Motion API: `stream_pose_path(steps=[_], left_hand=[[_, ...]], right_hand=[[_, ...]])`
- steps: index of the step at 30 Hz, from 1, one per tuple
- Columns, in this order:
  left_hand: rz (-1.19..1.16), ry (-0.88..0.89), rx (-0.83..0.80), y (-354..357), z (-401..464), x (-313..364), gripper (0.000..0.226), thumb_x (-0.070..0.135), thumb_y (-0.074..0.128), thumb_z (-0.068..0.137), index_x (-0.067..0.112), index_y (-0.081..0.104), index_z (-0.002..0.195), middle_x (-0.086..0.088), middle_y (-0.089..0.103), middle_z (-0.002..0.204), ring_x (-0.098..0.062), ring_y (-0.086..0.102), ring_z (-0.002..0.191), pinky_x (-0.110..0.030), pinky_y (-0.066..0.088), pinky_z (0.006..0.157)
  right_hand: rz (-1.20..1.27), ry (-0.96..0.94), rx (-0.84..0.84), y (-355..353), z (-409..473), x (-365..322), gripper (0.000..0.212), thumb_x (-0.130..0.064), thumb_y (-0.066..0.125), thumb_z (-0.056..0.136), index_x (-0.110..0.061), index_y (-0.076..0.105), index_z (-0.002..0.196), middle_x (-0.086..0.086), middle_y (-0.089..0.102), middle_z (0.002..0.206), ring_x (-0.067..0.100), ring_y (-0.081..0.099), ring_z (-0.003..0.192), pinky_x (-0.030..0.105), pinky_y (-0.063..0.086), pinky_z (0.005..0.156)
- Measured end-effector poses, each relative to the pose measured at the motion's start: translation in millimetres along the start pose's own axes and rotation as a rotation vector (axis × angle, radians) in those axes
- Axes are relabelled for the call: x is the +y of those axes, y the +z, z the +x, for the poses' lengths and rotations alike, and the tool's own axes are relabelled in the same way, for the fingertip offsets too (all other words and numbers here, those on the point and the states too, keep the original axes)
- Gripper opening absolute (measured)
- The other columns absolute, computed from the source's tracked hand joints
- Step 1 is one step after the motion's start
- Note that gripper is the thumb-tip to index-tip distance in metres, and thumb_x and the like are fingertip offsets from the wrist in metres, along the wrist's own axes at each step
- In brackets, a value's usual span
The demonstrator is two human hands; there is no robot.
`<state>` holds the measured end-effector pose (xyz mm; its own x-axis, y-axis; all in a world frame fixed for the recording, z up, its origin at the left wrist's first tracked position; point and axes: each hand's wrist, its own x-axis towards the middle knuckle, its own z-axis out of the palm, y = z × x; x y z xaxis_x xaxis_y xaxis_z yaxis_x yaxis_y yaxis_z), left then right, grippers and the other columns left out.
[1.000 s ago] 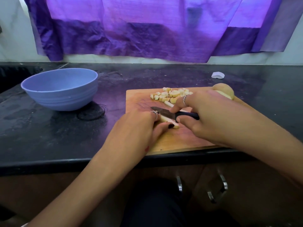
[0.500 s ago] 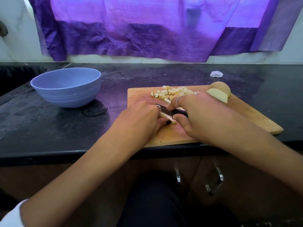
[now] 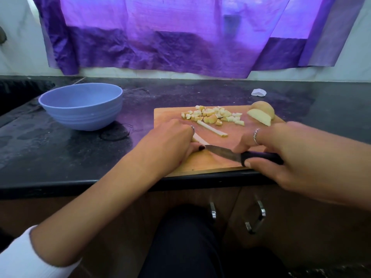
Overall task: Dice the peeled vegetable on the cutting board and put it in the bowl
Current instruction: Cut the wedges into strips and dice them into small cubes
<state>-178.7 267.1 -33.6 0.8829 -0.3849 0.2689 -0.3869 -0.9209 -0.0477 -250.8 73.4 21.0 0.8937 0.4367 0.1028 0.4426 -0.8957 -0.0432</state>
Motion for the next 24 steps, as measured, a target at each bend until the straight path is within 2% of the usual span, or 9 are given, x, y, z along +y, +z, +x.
stream_pose_path(steps=[3,6,9,11,14,16,19,22,24], left_hand=[[-0.018,0.002,-0.056,-4.3,4.6,-7.4,0.026,0.032,0.046,0.098,0.014,0.064,0.103,-0.006,0.059,0.107,-0.017,0.044,0.08,-0.024,0.034,0.066],[-0.018,0.034,-0.049,-8.4,15.2,-15.5,0.023,0.014,0.054,0.093,0.02,0.064,0.112,-0.006,0.058,0.113,-0.023,0.058,0.089,-0.037,0.051,0.078],[-0.083,0.186,-0.1,-8.5,28.5,-27.7,0.045,0.007,0.058,0.086,0.036,0.059,0.12,0.004,0.058,0.118,-0.012,0.058,0.086,-0.04,0.051,0.083],[-0.162,0.284,-0.157,-9.8,33.0,-36.1,0.039,0.015,0.06,0.086,0.042,0.061,0.114,0.009,0.062,0.113,-0.012,0.057,0.096,-0.041,0.049,0.087],[-0.262,0.321,-0.134,-7.8,35.5,-44.6,0.028,0.019,0.066,0.087,0.036,0.067,0.109,0.014,0.065,0.109,-0.003,0.057,0.099,-0.033,0.048,0.09],[-0.321,0.303,-0.11,-4.2,35.3,-46.8,0.024,0.021,0.067,0.086,0.033,0.068,0.107,0.015,0.065,0.108,0.0,0.057,0.098,-0.029,0.049,0.09],[-0.375,0.256,-0.078,1.3,32.9,-47.9,0.02,0.025,0.068,0.086,0.029,0.07,0.105,0.015,0.066,0.106,-0.001,0.059,0.097,-0.026,0.05,0.088],[-0.377,0.198,-0.042,1.6,27.3,-43.7,0.019,0.032,0.069,0.084,0.024,0.071,0.101,0.012,0.066,0.096,-0.002,0.06,0.085,-0.02,0.049,0.079],[-0.379,0.16,-0.004,1.6,20.7,-38.0,0.019,0.034,0.07,0.082,0.021,0.072,0.096,0.01,0.065,0.086,-0.002,0.058,0.076,-0.011,0.044,0.067]], right_hand=[[0.052,0.002,-0.001,4.1,-9.0,4.3,0.024,-0.045,0.049,0.091,-0.047,0.051,0.115,-0.015,0.053,0.093,0.008,0.051,0.082,0.026,0.048,0.075],[-0.05,-0.035,0.039,20.9,-14.6,14.0,0.029,-0.053,0.039,0.09,-0.049,0.046,0.117,-0.009,0.059,0.096,0.014,0.058,0.089,0.034,0.051,0.079],[-0.143,-0.021,0.02,37.3,-19.1,32.5,0.039,-0.049,0.024,0.091,-0.034,0.059,0.096,-0.003,0.054,0.071,0.014,0.053,0.066,0.03,0.045,0.064],[-0.07,-0.009,0.022,39.7,-23.9,43.0,0.049,-0.052,0.017,0.086,-0.03,0.061,0.09,-0.003,0.051,0.065,0.013,0.049,0.06,0.029,0.039,0.058],[0.054,0.008,0.105,29.3,-31.7,42.8,0.029,-0.049,0.038,0.092,-0.043,0.06,0.109,-0.016,0.065,0.081,0.005,0.057,0.07,0.026,0.047,0.061],[0.125,0.028,0.216,28.4,-34.4,44.2,0.032,-0.047,0.049,0.085,-0.05,0.056,0.116,-0.023,0.066,0.086,-0.002,0.057,0.071,0.02,0.047,0.059],[0.187,0.083,0.339,37.0,-30.7,41.5,0.024,-0.039,0.054,0.084,-0.034,0.067,0.104,-0.012,0.062,0.066,-0.006,0.052,0.067,0.015,0.042,0.06],[0.246,0.139,0.334,50.0,-22.6,31.9,0.034,-0.043,0.054,0.085,-0.015,0.071,0.095,-0.003,0.058,0.057,0.006,0.052,0.067,0.027,0.041,0.061],[0.304,0.133,0.314,54.6,-16.4,25.4,0.035,-0.041,0.053,0.081,-0.01,0.069,0.082,0.0,0.055,0.053,0.012,0.052,0.067,0.027,0.04,0.058]])
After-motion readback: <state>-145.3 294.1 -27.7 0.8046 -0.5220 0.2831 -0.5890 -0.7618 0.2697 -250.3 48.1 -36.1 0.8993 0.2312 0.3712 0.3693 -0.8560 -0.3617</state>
